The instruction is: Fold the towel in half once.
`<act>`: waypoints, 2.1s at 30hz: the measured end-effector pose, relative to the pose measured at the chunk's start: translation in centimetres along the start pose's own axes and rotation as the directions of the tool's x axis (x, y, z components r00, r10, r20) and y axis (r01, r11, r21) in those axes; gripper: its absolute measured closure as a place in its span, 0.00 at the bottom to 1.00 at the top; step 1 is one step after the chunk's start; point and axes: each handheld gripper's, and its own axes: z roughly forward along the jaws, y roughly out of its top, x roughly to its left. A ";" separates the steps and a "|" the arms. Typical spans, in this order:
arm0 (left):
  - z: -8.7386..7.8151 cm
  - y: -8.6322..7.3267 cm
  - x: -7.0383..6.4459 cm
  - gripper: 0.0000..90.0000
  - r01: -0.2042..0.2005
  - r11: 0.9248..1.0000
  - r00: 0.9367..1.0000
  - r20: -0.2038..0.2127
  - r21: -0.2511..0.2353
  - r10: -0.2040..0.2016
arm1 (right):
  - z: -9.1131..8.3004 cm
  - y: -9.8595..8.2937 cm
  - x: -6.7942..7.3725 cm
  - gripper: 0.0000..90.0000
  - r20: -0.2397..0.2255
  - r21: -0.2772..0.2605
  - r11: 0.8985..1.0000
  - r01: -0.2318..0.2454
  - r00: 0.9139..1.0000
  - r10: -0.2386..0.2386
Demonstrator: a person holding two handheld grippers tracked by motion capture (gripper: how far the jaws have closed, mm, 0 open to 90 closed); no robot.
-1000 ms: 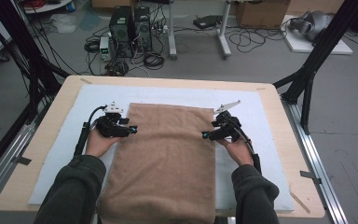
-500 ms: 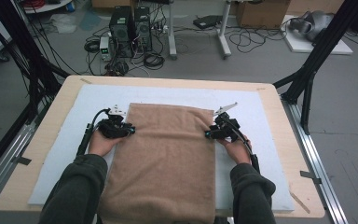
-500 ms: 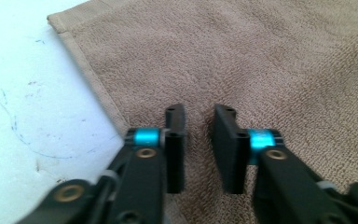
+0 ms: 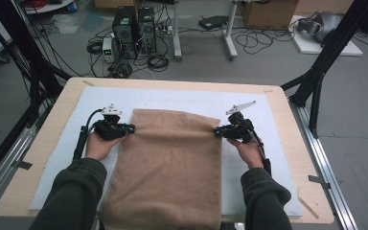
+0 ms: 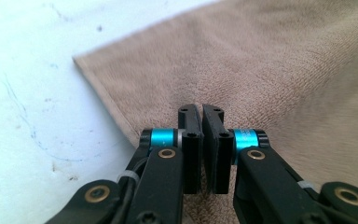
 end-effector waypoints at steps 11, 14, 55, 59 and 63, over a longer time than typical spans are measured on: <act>-5.5 -4.7 -5.8 0.95 -0.157 0.988 0.986 0.057 0.006 0.157 | -4.2 -4.1 6.7 0.92 -0.111 0.001 0.994 0.113 0.987 -0.113; -5.6 -7.1 -6.6 0.95 -0.163 0.986 0.982 0.100 0.034 0.159 | -3.6 -6.4 8.2 0.90 -0.127 0.042 0.989 0.139 0.983 -0.133; -1.3 -3.6 -2.5 0.95 -0.094 0.992 0.995 -0.025 0.083 0.096 | 0.2 -4.4 3.8 0.94 -0.011 0.079 0.996 0.037 0.999 -0.036; -3.1 -3.2 -2.4 0.95 -0.066 0.998 0.998 -0.005 0.011 0.067 | -1.3 -3.5 4.3 0.93 -0.037 0.041 0.997 0.058 0.998 -0.057; -5.5 -3.2 -3.0 0.95 -0.065 0.997 0.997 0.026 -0.048 0.067 | -3.0 -2.7 5.4 0.93 -0.060 0.014 0.996 0.093 0.994 -0.092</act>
